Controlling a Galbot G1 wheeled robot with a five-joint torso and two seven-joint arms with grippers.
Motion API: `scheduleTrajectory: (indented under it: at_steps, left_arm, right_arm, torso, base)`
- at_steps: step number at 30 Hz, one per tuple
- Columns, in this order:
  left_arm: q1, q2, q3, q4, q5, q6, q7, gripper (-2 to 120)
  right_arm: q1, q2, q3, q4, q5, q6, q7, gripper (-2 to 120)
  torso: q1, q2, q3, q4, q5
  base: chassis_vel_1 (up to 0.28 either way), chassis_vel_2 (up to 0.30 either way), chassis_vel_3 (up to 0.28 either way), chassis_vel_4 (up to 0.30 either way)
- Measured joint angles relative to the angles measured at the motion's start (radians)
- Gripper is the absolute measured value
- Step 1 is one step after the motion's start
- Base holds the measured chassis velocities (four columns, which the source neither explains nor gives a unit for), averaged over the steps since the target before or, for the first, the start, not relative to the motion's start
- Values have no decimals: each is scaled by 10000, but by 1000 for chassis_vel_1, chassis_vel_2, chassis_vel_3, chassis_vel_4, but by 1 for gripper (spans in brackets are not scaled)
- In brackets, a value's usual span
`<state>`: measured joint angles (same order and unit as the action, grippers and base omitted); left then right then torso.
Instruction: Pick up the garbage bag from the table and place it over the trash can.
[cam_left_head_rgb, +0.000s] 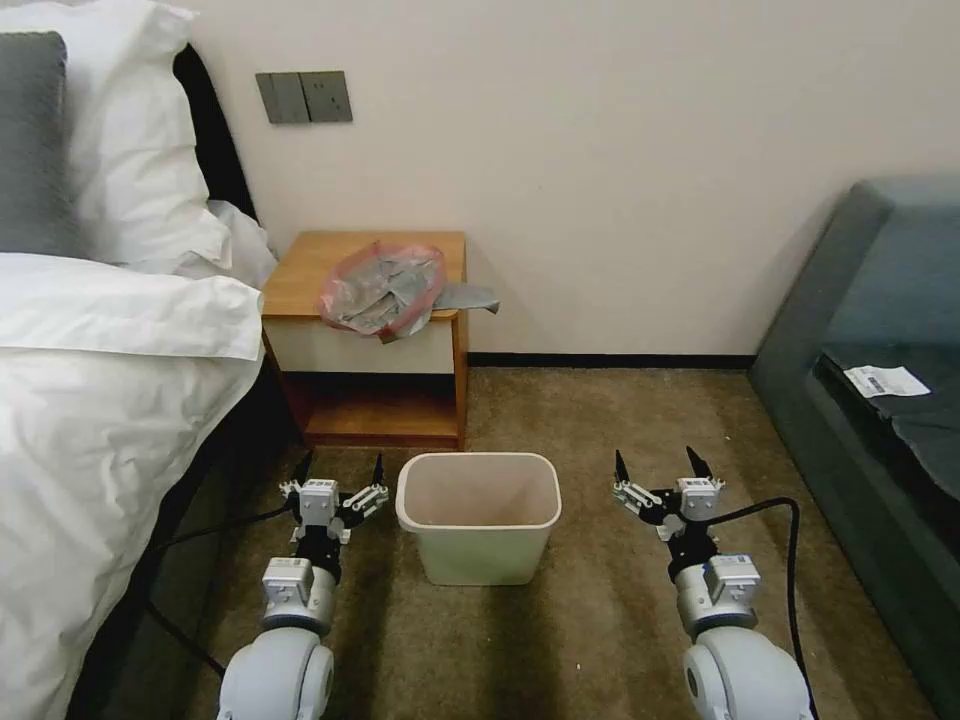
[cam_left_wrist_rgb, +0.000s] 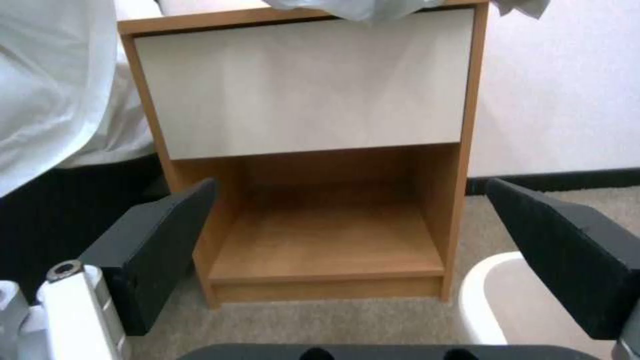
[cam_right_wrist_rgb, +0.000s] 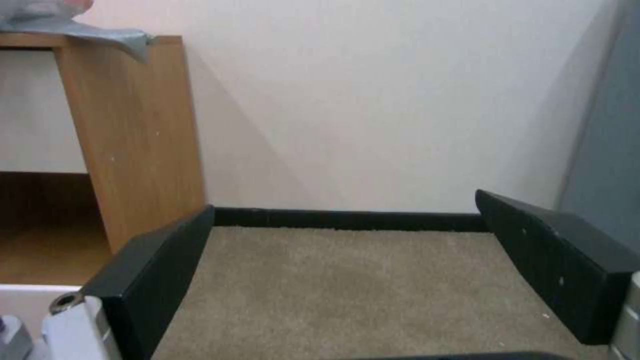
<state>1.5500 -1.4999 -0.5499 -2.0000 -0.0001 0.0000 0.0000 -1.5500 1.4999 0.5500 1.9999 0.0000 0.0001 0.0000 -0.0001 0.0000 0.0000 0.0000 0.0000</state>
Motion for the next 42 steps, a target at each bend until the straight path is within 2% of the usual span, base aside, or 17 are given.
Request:
scheduleTrajectory:
  at_steps: [35, 37, 40, 41, 42]
  left_arm:
    - [-1, 48, -6, 0, -56, -16, -28, 100]
    - [-8, 236, -49, -6, -304, -113, -143, 100]
    - [-96, 1452, -434, -217, -1823, -823, -936, 100]
    - [-96, 1452, -434, -217, -1823, -823, -936, 100]
    - [-122, 1783, -555, -282, -2241, -1018, -1157, 100]
  right_arm:
    - [-4, -20, 4, 0, 5, 57, 0, 100]
    - [-37, -107, 51, -13, 67, 302, -20, 100]
    - [-274, -660, 394, -124, 475, 1717, -188, 100]
    - [-274, -660, 394, -124, 475, 1717, -188, 100]
    - [-350, -846, 511, -161, 614, 2199, -242, 100]
  torso:
    - [0, 0, 0, 0, -1]
    - [1, 0, 0, 1, -1]
    - [1, 0, 0, 0, -1]
    - [1, 0, 0, 0, -1]
    - [1, 0, 0, -1, 2]
  base:
    - [0, 0, 0, 0]
    - [0, 0, 0, 0]
    - [0, 0, 0, 0]
    - [0, 0, 0, 0]
    - [0, 0, 0, 0]
